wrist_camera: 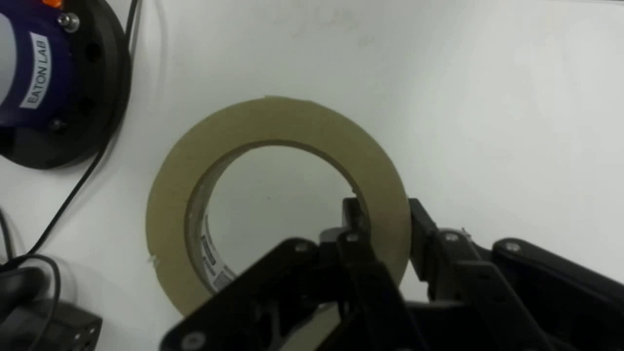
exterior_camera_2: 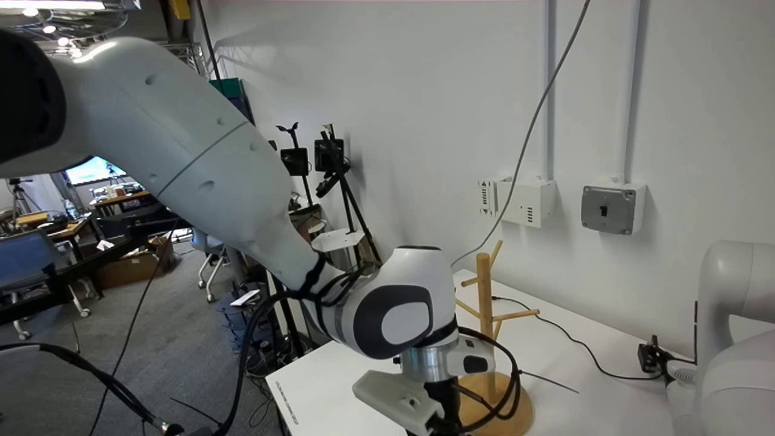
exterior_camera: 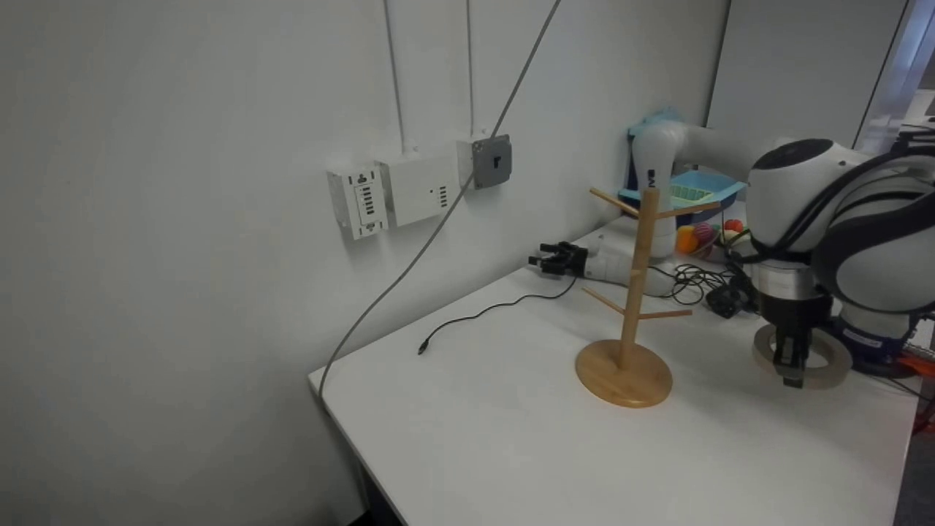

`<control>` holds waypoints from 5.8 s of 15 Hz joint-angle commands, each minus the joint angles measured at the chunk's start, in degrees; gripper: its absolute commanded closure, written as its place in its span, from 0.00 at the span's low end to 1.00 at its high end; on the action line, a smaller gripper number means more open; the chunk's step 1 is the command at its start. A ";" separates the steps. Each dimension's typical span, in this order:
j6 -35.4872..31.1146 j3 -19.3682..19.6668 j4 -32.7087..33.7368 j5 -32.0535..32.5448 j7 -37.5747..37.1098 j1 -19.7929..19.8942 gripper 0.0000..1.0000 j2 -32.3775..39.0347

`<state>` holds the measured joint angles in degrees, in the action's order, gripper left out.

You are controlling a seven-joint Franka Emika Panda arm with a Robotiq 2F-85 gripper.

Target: Put the tape on the top position of the wooden holder

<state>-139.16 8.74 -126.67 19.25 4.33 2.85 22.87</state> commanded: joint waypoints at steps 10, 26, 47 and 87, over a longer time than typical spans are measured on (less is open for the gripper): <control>13.02 -4.66 -10.52 5.19 1.83 -2.71 0.94 -19.26; 3.66 -6.70 -12.91 5.24 -1.72 -0.91 0.94 -33.59; -10.57 -7.04 -13.11 4.15 -4.97 0.80 0.94 -36.75; -14.04 -7.52 -13.93 -4.40 -8.21 0.97 0.94 -37.09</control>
<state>-154.61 1.62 -139.85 16.08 -5.66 3.75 -11.28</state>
